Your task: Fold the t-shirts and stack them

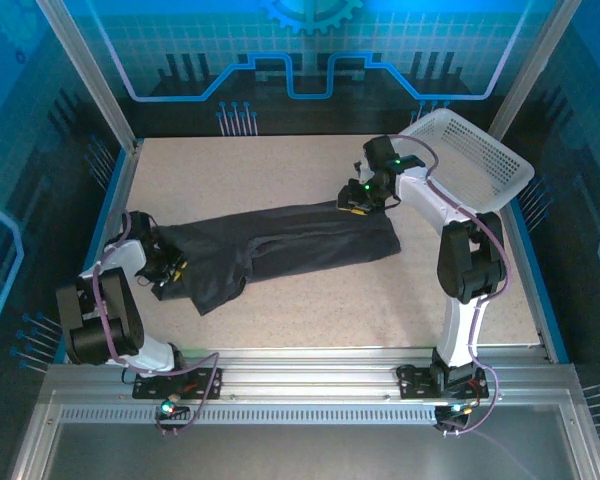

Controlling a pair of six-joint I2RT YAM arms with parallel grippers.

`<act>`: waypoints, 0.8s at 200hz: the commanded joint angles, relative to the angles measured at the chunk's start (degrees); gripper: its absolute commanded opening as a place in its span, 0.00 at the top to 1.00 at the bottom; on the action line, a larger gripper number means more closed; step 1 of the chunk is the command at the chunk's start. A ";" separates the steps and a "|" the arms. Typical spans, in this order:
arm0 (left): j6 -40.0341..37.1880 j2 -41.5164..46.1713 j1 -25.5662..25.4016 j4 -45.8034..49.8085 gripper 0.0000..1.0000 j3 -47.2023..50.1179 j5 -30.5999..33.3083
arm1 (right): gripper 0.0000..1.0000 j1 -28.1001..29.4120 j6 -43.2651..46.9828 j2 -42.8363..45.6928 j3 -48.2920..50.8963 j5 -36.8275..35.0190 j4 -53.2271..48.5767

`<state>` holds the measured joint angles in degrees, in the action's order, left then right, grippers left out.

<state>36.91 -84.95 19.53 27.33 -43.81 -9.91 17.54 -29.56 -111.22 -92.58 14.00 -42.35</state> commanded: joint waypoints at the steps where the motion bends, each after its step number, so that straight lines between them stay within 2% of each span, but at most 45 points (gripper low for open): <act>1: -0.78 1.53 -1.13 0.28 0.79 0.57 -3.02 | 0.59 0.90 -0.54 0.10 -1.36 0.97 0.16; 28: -1.36 3.23 -1.80 4.12 0.79 2.09 -2.10 | 0.59 0.92 -0.80 0.03 -1.34 0.99 0.32; 82: -2.81 3.96 -1.84 5.45 0.77 3.56 -1.70 | 0.59 0.90 -0.85 0.14 -1.41 1.32 0.42; 96: -3.06 3.83 -1.80 5.15 0.82 3.60 -1.36 | 0.59 0.89 -0.63 0.45 -1.16 1.31 0.31; 121: -1.95 4.45 -1.86 5.14 1.00 2.72 -1.80 | 0.59 0.85 -0.33 1.12 -0.50 1.19 0.07; 160: 1.49 8.62 -1.95 11.14 1.00 0.88 -0.31 | 0.59 0.87 -0.41 2.01 0.50 0.98 0.07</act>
<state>36.07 -79.57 18.04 32.47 -41.04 -10.76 17.69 -29.95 -111.22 -92.66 14.02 -42.33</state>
